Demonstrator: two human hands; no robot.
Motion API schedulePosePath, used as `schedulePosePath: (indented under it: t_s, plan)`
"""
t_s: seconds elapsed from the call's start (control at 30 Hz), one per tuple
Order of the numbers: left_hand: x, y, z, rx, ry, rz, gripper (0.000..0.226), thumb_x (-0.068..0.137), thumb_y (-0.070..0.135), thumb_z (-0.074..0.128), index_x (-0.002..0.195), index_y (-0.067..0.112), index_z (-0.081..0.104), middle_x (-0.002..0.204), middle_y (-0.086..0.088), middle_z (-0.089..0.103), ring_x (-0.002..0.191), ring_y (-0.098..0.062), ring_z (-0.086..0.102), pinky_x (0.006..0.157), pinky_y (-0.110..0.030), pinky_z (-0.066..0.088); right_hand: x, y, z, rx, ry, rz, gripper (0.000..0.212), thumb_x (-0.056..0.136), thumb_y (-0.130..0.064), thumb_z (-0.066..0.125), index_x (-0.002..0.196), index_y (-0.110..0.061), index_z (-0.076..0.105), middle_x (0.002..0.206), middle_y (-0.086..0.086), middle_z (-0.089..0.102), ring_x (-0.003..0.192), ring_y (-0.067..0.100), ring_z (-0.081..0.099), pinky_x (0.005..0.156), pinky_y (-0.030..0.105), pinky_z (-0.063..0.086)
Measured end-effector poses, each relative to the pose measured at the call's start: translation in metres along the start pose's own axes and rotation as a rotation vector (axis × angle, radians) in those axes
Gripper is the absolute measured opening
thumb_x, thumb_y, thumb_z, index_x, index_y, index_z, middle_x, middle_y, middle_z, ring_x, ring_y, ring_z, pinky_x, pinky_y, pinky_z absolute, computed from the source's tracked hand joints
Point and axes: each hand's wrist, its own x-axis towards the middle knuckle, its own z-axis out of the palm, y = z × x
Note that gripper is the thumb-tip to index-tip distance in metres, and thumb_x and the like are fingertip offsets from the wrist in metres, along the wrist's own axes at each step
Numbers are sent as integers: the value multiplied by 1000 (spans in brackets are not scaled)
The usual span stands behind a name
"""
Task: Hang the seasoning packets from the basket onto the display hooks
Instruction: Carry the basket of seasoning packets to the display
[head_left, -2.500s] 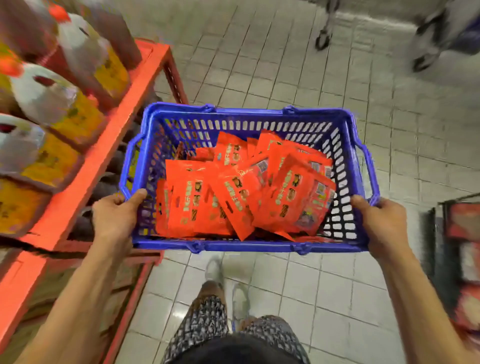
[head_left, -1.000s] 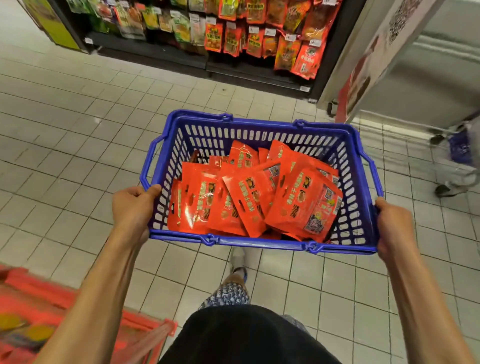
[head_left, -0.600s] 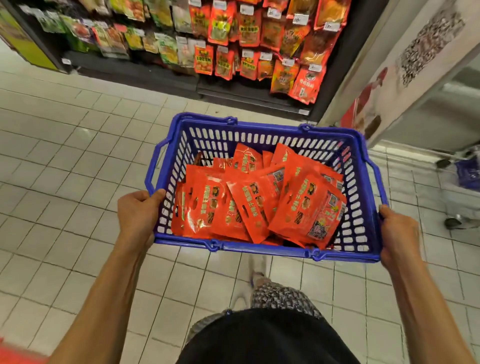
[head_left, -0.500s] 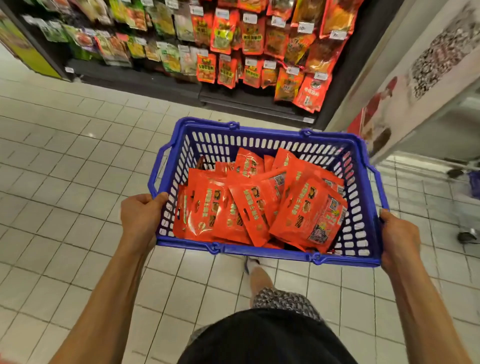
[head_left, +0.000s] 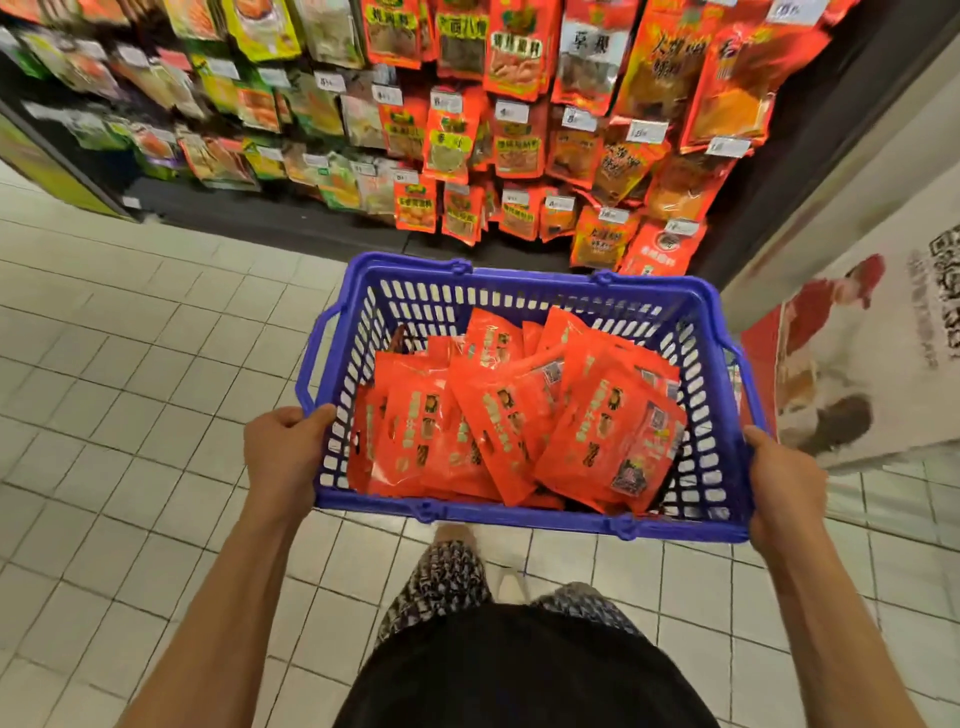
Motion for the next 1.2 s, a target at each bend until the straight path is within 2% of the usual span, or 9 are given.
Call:
schedulePosePath:
  t_s: [0.2, 0.4, 0.57, 0.67, 0.83, 0.93, 1.03, 1.13, 1.2]
  plan:
    - [136, 42, 85, 16, -59, -48, 26, 81, 24, 78, 71, 5, 63, 61, 0, 73, 51, -15, 71, 45, -25, 52, 80, -46, 102, -43, 70, 57, 45, 53, -48, 73, 78, -12, 67, 80, 1, 76, 75, 29, 74, 81, 58, 61]
    - [262, 82, 174, 153, -100, -111, 22, 83, 21, 78, 68, 14, 62, 63, 0, 71, 46, -7, 66, 43, -21, 47, 135, -103, 207, -226, 211, 87, 42, 67, -49, 61, 78, -9, 67, 70, -1, 67, 72, 25, 67, 70, 43, 55]
    - [347, 76, 248, 352, -211, -186, 10, 90, 21, 71, 89, 10, 70, 83, -8, 75, 72, -23, 73, 66, -32, 56, 201, -110, 279, -350, 213, 106, 30, 82, -38, 54, 70, -11, 62, 75, 12, 65, 68, 28, 60, 66, 40, 46]
    - [404, 48, 302, 488, -300, -261, 8, 89, 19, 71, 83, 15, 68, 82, -10, 74, 77, -30, 72, 74, -38, 58, 264, -90, 323, -439, 209, 84, 34, 91, -32, 51, 65, -11, 58, 72, 19, 62, 70, 31, 56, 66, 38, 40]
    - [496, -39, 405, 618, -364, -373, 9, 85, 11, 72, 78, 7, 70, 78, -13, 74, 64, -24, 68, 58, -30, 51, 394, -19, 391, -564, 125, 127, 38, 98, -35, 51, 82, -4, 67, 81, 21, 64, 63, 21, 52, 54, 33, 34]
    - [542, -94, 470, 644, -327, -406, 9, 82, 12, 72, 82, 3, 71, 88, -21, 74, 77, -34, 70, 77, -44, 59, 465, 31, 427, -507, 186, 199, 41, 93, -39, 57, 94, -1, 72, 92, 23, 68, 84, 38, 63, 78, 47, 51]
    - [576, -140, 524, 677, -291, -392, 16, 83, 14, 73, 92, 0, 71, 95, -24, 72, 89, -39, 70, 88, -51, 58, 523, 73, 455, -517, 204, 209, 43, 91, -46, 57, 91, -6, 72, 91, 22, 67, 84, 38, 63, 78, 48, 51]
    - [598, -172, 562, 646, -256, -414, 9, 83, 11, 72, 81, 6, 65, 80, -15, 68, 69, -29, 65, 73, -40, 58, 570, 104, 476, -509, 223, 163, 36, 91, -47, 55, 83, -14, 67, 87, 18, 64, 82, 36, 60, 74, 43, 45]
    - [610, -191, 580, 610, -251, -422, 16, 84, 8, 71, 73, 11, 60, 73, -9, 64, 60, -22, 59, 61, -28, 49, 595, 121, 487, -472, 243, 116, 40, 91, -44, 53, 84, -8, 68, 84, 18, 63, 79, 34, 58, 72, 42, 42]
